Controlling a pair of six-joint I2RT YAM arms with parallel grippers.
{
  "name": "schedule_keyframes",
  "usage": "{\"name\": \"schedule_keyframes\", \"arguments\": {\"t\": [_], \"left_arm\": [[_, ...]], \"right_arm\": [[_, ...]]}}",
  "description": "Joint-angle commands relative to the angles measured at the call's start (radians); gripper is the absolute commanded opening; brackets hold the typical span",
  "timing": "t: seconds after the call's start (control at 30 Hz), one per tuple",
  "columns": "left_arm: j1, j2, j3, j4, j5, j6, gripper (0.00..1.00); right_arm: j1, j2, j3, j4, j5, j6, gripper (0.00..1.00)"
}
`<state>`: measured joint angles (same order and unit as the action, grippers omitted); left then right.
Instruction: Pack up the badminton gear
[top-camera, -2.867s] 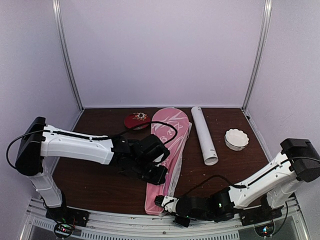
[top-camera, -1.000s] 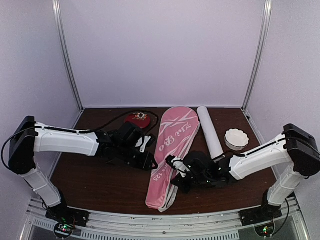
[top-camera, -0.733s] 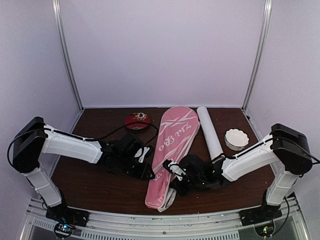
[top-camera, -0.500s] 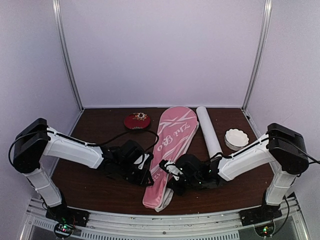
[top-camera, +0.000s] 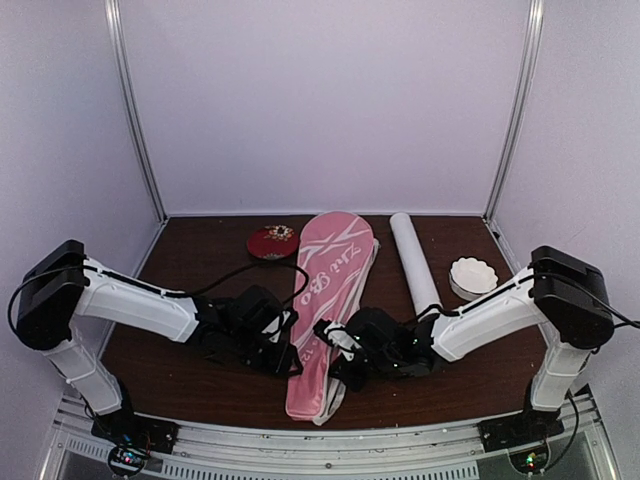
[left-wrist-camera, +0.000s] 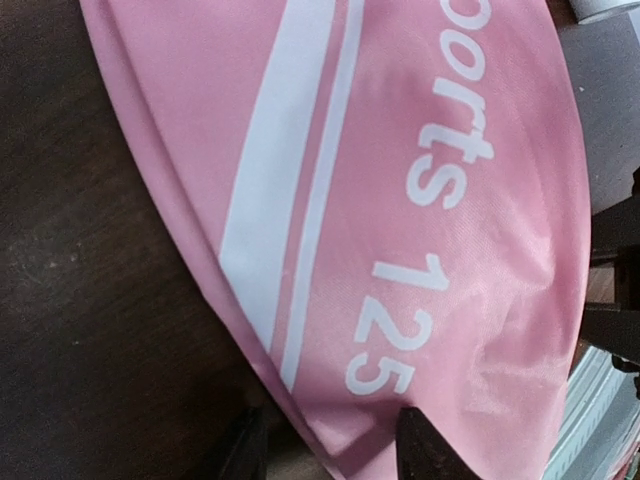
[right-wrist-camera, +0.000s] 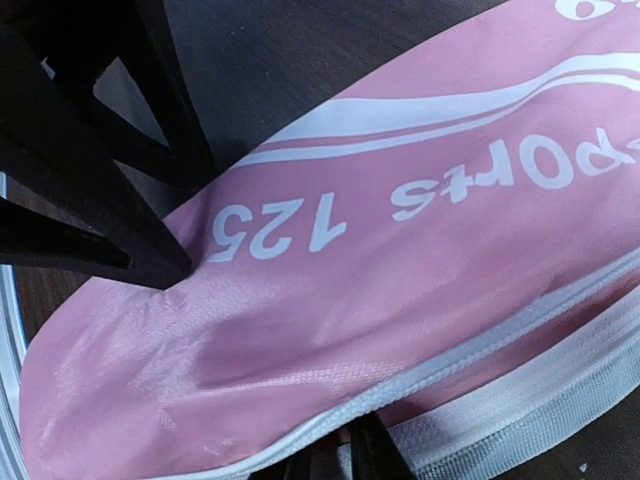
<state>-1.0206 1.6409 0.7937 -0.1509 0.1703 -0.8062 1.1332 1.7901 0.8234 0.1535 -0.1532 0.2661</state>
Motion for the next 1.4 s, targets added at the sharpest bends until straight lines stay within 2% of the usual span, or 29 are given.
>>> {"name": "schedule_keyframes", "arguments": {"t": [0.0,0.13,0.27,0.47,0.6,0.73,1.0,1.37], "left_arm": [[0.014,-0.052,0.02,-0.022,-0.006,0.062,0.47],[0.064,-0.064,0.092,-0.078,-0.037,0.152,0.48],[0.081,0.008,0.261,-0.153,-0.066,0.238,0.48],[0.081,0.191,0.533,-0.233,-0.062,0.313,0.44],[0.082,0.286,0.606,-0.221,-0.006,0.336,0.35],[0.082,0.356,0.614,-0.211,0.042,0.333,0.29],[0.082,0.374,0.543,-0.242,0.039,0.341,0.29],[0.106,0.259,0.302,-0.292,0.023,0.349,0.27]], "right_arm": [[0.024,-0.038,-0.013,0.115,-0.057,0.022,0.19],[-0.008,-0.166,-0.101,0.08,-0.032,0.044,0.22],[-0.069,-0.275,-0.16,0.08,-0.018,0.071,0.23],[-0.222,-0.277,-0.078,-0.005,0.005,0.099,0.21],[-0.324,-0.25,-0.003,-0.066,0.022,0.123,0.21],[-0.41,-0.195,0.097,-0.122,0.036,0.122,0.21],[-0.534,-0.014,0.374,-0.282,0.009,0.109,0.27],[-0.628,0.066,0.467,-0.35,-0.013,0.093,0.27]]}}
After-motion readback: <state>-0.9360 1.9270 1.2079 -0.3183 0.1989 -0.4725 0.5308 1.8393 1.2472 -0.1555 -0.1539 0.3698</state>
